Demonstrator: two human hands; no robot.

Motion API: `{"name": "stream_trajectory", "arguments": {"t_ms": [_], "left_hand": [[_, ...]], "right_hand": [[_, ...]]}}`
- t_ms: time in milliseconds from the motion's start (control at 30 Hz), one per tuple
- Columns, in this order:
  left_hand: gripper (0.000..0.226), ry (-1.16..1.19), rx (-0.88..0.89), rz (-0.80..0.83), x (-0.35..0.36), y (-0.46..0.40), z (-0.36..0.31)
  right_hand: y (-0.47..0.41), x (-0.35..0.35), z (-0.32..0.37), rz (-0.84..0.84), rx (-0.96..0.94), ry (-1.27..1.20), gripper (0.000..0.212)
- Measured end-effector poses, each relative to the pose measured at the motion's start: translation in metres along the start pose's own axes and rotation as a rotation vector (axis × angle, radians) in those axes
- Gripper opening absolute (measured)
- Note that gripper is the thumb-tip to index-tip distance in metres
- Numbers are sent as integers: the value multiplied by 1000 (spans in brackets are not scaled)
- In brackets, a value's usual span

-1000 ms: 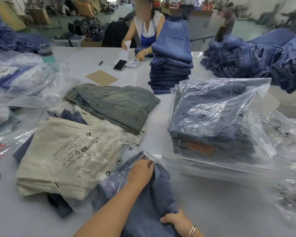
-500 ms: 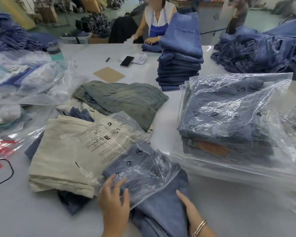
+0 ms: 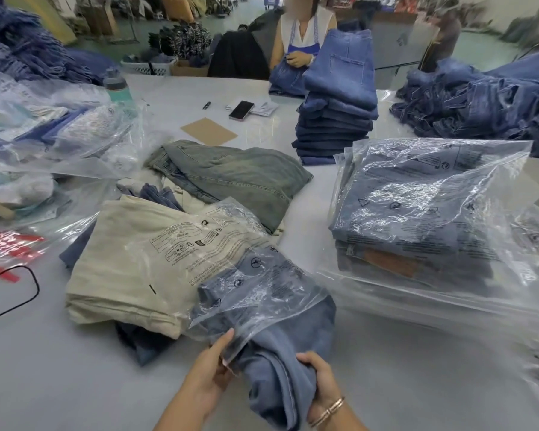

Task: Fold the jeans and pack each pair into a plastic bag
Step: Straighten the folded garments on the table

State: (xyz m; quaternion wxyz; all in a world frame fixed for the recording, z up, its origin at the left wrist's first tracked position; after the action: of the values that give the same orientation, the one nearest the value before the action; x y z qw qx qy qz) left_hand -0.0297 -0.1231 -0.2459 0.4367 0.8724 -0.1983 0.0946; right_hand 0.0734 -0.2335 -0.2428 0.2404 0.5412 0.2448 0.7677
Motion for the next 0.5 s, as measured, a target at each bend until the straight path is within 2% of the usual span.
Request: {"name": "stream_trajectory", "arguments": {"t_ms": [100,200,267,300,367,433,500], "left_hand": [[44,70,-60,190,36,13,10],[50,156,-95,214,53,27,22],[44,109,-87,214,52,36,26],[37,53,-82,190,47,37,28],[25,-23,-87,147,37,39,31],[22,-104,-88,80,25,39,32],[21,-197,-85,71,11,42,34]], "right_hand": [[-5,16,9,51,-97,-73,69],[-4,22,11,64,-83,-46,51],[-9,-1,22,-113,-130,140,40],[-10,-20,34,-266,-202,273,35],[-9,-41,45,-466,-305,483,37],[-10,-44,37,-513,-311,591,47],[-8,-46,26,-518,-252,639,45]]}}
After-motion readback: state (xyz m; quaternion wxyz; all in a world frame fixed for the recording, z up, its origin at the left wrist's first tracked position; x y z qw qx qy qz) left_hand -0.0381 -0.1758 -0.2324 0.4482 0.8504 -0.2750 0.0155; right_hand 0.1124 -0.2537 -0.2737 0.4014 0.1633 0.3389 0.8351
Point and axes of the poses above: each hand's wrist, its own y-axis away from the middle knuckle, its own x-axis out of the palm, z = x × y, the point moved 10 cm from there along -y, towards the middle knuckle, and after that the axes turned 4 degrees about -y, right-handed, at the moved point
